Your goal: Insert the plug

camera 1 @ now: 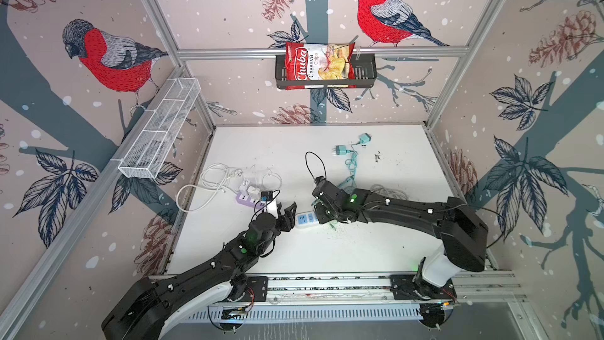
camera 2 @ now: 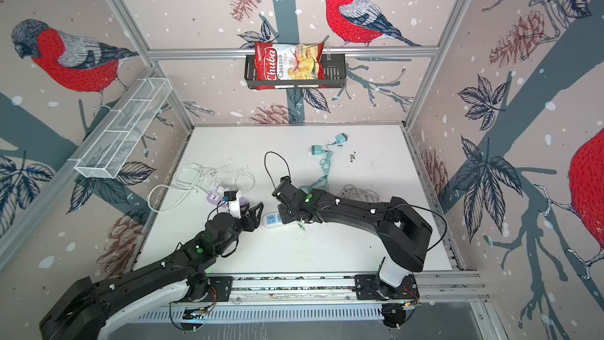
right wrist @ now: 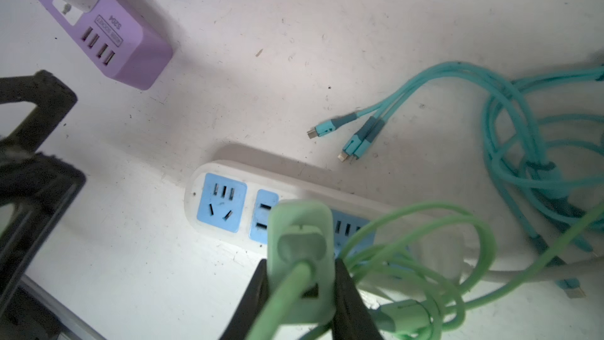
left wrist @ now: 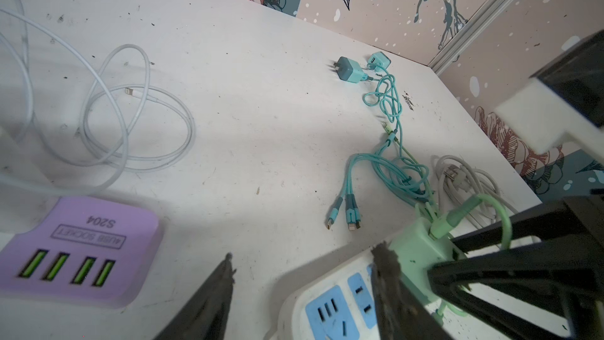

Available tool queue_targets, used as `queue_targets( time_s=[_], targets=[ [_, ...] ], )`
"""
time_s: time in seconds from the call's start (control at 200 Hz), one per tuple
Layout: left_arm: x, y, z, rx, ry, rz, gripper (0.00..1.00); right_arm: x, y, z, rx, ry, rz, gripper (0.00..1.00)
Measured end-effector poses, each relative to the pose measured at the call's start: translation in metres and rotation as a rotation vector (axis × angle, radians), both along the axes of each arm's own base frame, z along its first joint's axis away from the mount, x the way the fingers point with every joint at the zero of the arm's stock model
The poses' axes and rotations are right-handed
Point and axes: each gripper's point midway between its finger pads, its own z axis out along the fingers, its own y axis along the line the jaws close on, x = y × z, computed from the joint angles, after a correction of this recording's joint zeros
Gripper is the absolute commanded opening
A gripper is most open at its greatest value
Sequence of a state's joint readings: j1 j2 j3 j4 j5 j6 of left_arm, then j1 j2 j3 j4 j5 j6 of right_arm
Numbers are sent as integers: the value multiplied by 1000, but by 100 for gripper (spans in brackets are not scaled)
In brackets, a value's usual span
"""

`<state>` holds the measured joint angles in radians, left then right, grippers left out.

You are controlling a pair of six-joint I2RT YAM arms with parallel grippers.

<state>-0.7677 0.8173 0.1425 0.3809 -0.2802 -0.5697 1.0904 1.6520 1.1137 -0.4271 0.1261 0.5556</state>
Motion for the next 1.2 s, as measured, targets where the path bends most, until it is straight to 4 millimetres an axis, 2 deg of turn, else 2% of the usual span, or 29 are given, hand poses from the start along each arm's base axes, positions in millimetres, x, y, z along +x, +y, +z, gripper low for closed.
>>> queue_targets(
  time_s=[1.201],
  targets=[
    [0, -9, -3, 11, -2, -48, 66, -8, 7, -5, -47, -73, -116, 5]
  ],
)
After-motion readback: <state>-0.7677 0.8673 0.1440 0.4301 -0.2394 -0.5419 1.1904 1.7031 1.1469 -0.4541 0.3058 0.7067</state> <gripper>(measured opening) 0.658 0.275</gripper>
